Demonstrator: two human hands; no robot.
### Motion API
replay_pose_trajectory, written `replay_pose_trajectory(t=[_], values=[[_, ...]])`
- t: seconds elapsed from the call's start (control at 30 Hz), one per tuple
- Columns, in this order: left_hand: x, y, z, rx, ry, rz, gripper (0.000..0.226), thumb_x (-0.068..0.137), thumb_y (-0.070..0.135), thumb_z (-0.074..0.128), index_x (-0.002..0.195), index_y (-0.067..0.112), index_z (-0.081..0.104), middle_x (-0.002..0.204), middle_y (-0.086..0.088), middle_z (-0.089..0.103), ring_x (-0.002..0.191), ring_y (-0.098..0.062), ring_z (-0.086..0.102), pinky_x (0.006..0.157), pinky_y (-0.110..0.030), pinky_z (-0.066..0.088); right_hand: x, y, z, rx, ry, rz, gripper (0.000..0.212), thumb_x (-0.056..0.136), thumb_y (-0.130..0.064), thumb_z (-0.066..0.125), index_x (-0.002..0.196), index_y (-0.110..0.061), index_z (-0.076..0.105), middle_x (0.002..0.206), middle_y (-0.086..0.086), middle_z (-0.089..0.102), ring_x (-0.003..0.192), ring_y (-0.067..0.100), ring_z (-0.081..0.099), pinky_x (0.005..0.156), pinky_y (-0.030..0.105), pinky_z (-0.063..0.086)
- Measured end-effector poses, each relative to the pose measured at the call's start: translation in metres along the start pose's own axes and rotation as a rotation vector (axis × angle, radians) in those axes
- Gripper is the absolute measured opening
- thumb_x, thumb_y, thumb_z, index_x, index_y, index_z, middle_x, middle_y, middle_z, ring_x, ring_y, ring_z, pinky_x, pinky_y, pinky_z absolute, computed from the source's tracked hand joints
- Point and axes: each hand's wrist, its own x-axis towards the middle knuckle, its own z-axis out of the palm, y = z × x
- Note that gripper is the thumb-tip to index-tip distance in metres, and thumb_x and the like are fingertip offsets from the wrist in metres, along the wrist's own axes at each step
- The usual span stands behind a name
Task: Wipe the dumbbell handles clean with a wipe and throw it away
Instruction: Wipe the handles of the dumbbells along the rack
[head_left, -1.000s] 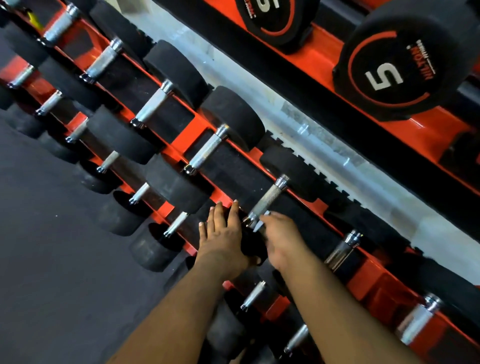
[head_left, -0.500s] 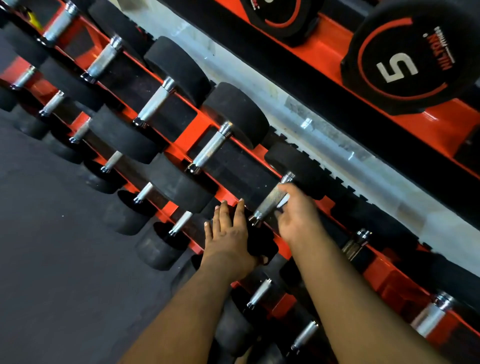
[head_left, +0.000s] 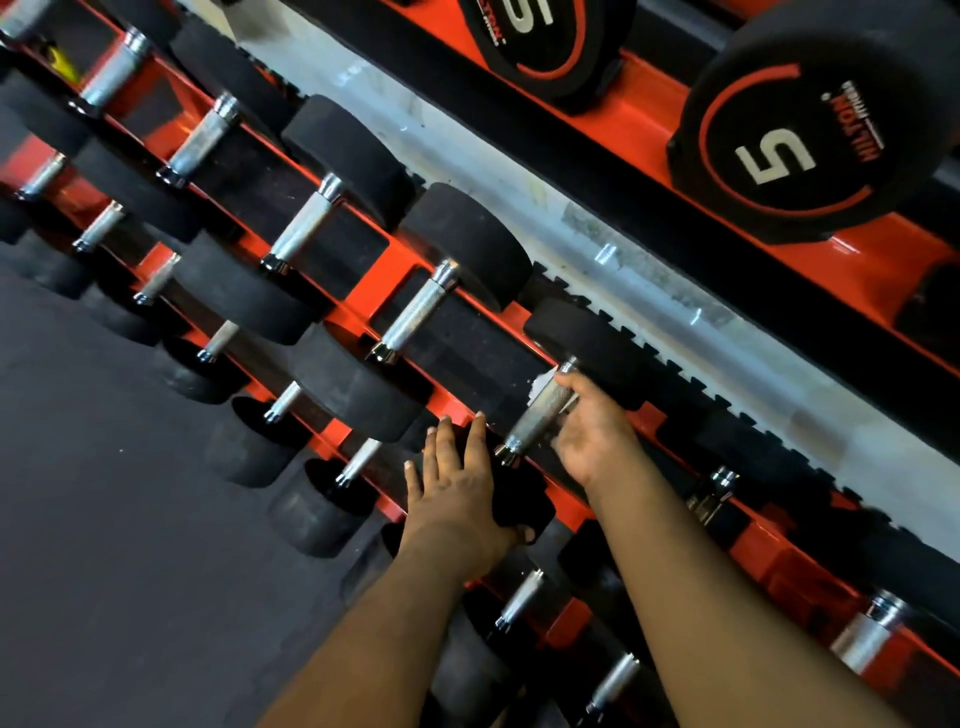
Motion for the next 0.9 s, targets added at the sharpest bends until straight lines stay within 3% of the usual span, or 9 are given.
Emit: replay_pose_trajectory(t=[0.1,0.23,0.37,0.43,0.53,0.63,0.8,0.9], values=[[0.0,-0.001,0.0,0.002,-0.011,0.005,0.138,0.074,0.05,0.085,0.157,0.035,-0.025,0.165,-0.009,-0.031,0.152,-0.027,-0.027,0.126,-0.055,-0.005,-0.001,0.004,-0.017,0.077,-0.027,-0.036,0.021,0.096,-0.024,0.058,0.112,-0.011,0.065,0.112,0.01,0.069,0.107,0.023,0.064,0.099,0.043,0.047],[0.0,0.0,0.0,-0.003,-0.015,0.008,0.138,0.074,0.05,0.085,0.157,0.034,-0.024,0.165,-0.009,-0.031,0.152,-0.027,-0.028,0.125,-0.054,-0.006,0.003,0.021,-0.018,0.121,0.003,-0.027,0.03,0.092,-0.026,0.065,0.118,-0.011,0.064,0.114,0.008,0.069,0.107,0.022,0.064,0.103,0.042,0.046],[0.0,0.001,0.0,-0.001,-0.006,0.008,0.138,0.074,0.051,0.085,0.157,0.034,-0.024,0.165,-0.009,-0.03,0.153,-0.026,-0.027,0.125,-0.055,-0.006,0.001,0.032,-0.004,0.035,-0.056,0.091,0.018,0.094,-0.026,0.065,0.106,-0.013,0.068,0.099,0.007,0.07,0.091,0.02,0.065,0.093,0.036,0.05],[0.0,-0.001,0.0,0.003,-0.004,0.009,0.138,0.074,0.052,0.085,0.158,0.033,-0.023,0.165,-0.01,-0.029,0.153,-0.027,-0.027,0.125,-0.055,-0.006,0.003,0.02,-0.009,0.079,-0.03,0.025,0.018,0.097,-0.026,0.058,0.101,-0.011,0.068,0.095,0.007,0.07,0.09,0.02,0.065,0.092,0.036,0.048],[0.001,-0.001,0.001,0.005,-0.006,0.013,0.138,0.073,0.052,0.085,0.158,0.033,-0.022,0.166,-0.01,-0.028,0.153,-0.026,-0.027,0.125,-0.055,-0.006,0.007,0.016,-0.015,0.109,0.005,-0.031,0.022,0.098,-0.029,0.058,0.107,-0.011,0.067,0.101,0.009,0.07,0.093,0.02,0.066,0.086,0.035,0.051],[0.0,0.0,0.001,-0.009,0.004,0.014,0.139,0.072,0.051,0.085,0.158,0.034,-0.022,0.166,-0.009,-0.028,0.153,-0.025,-0.027,0.125,-0.055,-0.005,0.004,0.044,-0.011,-0.031,-0.033,0.094,0.027,0.09,-0.028,0.07,0.112,-0.012,0.07,0.098,0.008,0.072,0.081,0.02,0.07,0.07,0.032,0.056],[0.002,-0.001,0.002,0.0,-0.011,0.004,0.139,0.072,0.052,0.085,0.157,0.034,-0.023,0.166,-0.009,-0.028,0.152,-0.025,-0.028,0.125,-0.055,-0.006,0.01,0.022,-0.013,0.042,-0.008,0.004,0.023,0.095,-0.031,0.063,0.099,-0.01,0.071,0.097,0.01,0.07,0.083,0.021,0.066,0.08,0.034,0.053],[0.002,-0.001,0.002,-0.006,0.001,0.01,0.139,0.072,0.052,0.086,0.157,0.034,-0.023,0.166,-0.009,-0.028,0.152,-0.025,-0.028,0.125,-0.055,-0.006,0.002,0.036,-0.016,-0.176,-0.052,0.065,0.036,0.088,-0.033,0.073,0.115,-0.01,0.071,0.106,0.014,0.074,0.086,0.023,0.071,0.069,0.033,0.057]])
